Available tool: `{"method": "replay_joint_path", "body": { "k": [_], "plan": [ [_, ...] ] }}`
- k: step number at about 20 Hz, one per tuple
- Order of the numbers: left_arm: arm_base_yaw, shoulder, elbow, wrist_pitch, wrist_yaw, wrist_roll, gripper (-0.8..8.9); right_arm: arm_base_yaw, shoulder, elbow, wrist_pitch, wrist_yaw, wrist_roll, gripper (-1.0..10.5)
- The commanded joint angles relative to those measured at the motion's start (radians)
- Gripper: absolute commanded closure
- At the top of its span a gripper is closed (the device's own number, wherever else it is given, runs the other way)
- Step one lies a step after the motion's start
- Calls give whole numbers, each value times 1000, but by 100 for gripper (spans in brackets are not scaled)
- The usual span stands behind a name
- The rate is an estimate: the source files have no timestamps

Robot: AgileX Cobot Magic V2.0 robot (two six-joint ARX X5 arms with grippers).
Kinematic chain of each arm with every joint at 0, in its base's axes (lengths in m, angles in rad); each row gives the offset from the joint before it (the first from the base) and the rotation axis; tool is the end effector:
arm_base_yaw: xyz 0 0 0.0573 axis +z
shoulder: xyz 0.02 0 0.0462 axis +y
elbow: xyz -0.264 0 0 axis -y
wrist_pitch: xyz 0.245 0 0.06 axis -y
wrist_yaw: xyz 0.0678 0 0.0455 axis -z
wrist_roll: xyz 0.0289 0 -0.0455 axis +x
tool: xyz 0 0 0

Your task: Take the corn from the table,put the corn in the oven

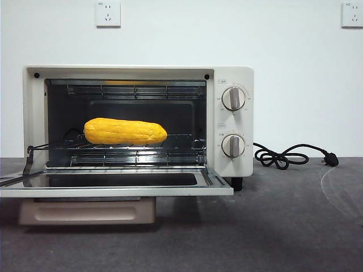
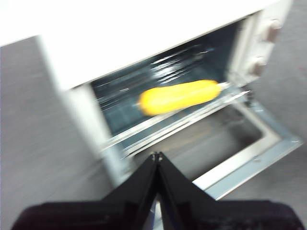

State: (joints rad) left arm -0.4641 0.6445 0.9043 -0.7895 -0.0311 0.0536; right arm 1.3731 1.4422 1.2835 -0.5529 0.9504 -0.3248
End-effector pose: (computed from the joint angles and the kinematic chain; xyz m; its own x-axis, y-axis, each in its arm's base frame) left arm 0.1021 -0.0501 0.3342 0.7852 -0.3583 -0.5050 0.4470 0.8924 0.0619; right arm 0.0823 0.2911 0.3306 0.8843 0.2719 -0.3797 -0.4665 0.4765 -0.7452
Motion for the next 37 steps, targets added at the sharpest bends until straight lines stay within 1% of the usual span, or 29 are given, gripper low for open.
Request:
{"method": "replay_joint_path", "body": {
  "k": [1,4,7,10,14,16,17,18,20,22,24,27,28,32,34,37],
  "plan": [
    [0,70,-1,53,109,42,821,1,-60,4,-147,-21,244,957],
    [18,140,-1,57,193,76,821,-4,-116,4,-238,-96,340,956],
    [67,199,-2,54,269,82,821,-28,-169,4,-286,-181,389,956],
    [154,233,-2,55,377,71,821,-70,-213,4,-309,-286,405,956],
    [317,242,-8,45,530,57,821,-154,-261,4,-323,-422,404,956],
    [438,242,-24,33,638,45,822,-228,-286,4,-323,-530,398,956],
    [491,242,-42,32,664,39,822,-267,-295,4,-322,-594,387,956],
    [531,242,-61,35,671,25,822,-303,-301,4,-323,-652,377,956],
    [599,242,-122,37,670,26,822,-385,-304,4,-324,-781,352,956],
    [645,243,-194,62,671,25,822,-457,-304,4,-331,-872,319,956],
    [683,261,-248,92,681,1,822,-513,-304,4,-331,-930,305,956],
    [711,338,-261,103,747,-1,822,-578,-304,4,-348,-1020,269,956],
    [712,367,-261,111,749,-1,822,-597,-304,4,-355,-1053,257,956],
    [712,517,-261,176,742,-5,822,-661,-303,4,-396,-1175,212,956],
    [715,589,-260,198,715,-6,822,-689,-303,4,-423,-1225,187,956],
    [717,669,-260,222,666,-6,822,-728,-303,4,-448,-1255,176,956]
  ]
}}
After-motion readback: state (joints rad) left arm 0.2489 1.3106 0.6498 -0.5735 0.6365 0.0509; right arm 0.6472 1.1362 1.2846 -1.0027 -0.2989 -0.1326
